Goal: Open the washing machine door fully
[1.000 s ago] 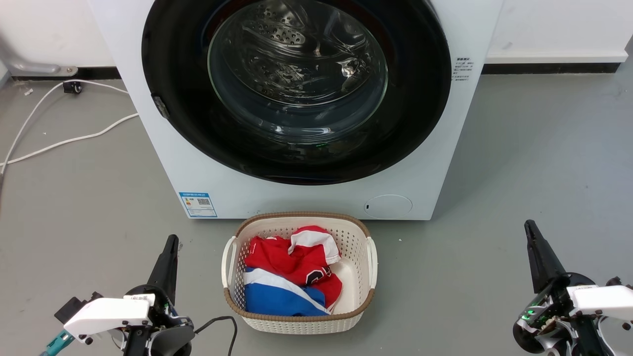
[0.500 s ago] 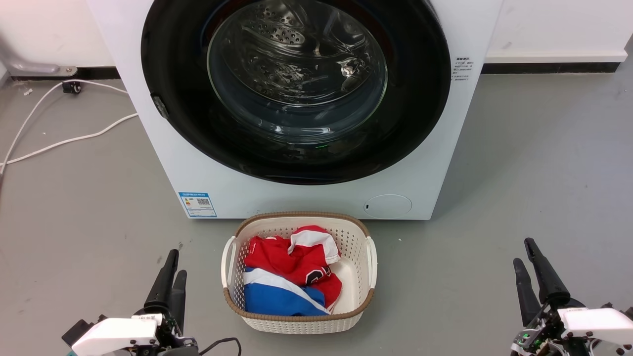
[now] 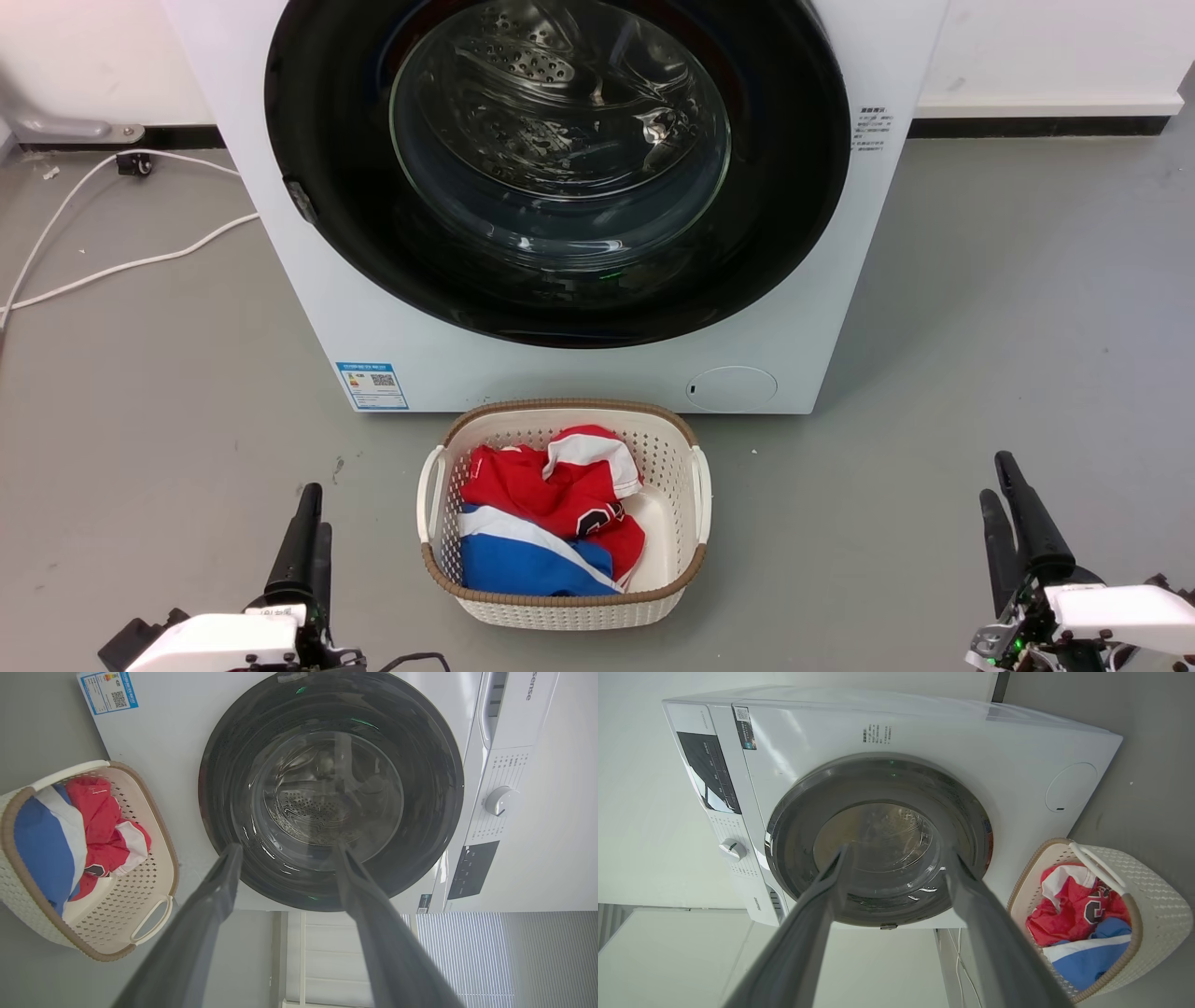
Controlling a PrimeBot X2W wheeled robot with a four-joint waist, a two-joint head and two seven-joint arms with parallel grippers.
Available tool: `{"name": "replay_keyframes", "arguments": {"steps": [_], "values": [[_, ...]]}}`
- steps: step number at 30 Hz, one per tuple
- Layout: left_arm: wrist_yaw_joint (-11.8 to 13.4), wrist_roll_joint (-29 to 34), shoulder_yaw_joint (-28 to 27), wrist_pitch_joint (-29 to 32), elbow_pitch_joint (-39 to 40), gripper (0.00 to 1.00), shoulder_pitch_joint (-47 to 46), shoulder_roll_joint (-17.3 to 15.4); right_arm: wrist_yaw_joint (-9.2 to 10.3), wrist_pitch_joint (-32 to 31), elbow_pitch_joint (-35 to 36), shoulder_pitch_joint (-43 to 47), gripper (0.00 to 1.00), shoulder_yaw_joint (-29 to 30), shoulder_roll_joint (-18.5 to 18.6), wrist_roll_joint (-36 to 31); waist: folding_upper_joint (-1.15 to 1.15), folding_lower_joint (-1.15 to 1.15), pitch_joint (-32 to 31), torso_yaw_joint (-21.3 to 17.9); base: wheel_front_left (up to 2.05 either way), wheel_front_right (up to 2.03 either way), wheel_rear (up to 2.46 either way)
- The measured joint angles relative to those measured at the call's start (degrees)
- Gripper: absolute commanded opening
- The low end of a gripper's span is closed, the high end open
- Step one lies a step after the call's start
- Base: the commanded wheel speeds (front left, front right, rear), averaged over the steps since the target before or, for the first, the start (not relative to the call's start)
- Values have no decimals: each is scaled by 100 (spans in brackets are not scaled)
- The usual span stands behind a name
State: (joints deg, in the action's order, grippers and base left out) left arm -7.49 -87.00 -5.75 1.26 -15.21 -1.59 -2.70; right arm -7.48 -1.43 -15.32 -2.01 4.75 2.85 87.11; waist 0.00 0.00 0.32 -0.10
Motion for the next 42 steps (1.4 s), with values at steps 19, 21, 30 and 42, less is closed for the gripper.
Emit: {"name": "replay_keyframes", "arguments": {"steps": [19,21,30,42], "values": [[0,1610,-536,-409,390,100,19,-4,0,417,570,4,100,278,-4,-2484,0,0,46,3,0,0,0],[0,1850,-553,-450,469,100,19,0,0,455,681,3,100,243,-4,-2789,0,0,52,2,0,0,0],[312,3406,-238,-617,1229,100,112,-4,-1,625,1122,4,100,16,-4,-4136,0,0,83,-1,0,0,0],[822,5392,750,-815,1674,100,207,-8,-1,832,1376,42,100,-209,-3,-5546,0,0,117,-20,0,0,0]]}}
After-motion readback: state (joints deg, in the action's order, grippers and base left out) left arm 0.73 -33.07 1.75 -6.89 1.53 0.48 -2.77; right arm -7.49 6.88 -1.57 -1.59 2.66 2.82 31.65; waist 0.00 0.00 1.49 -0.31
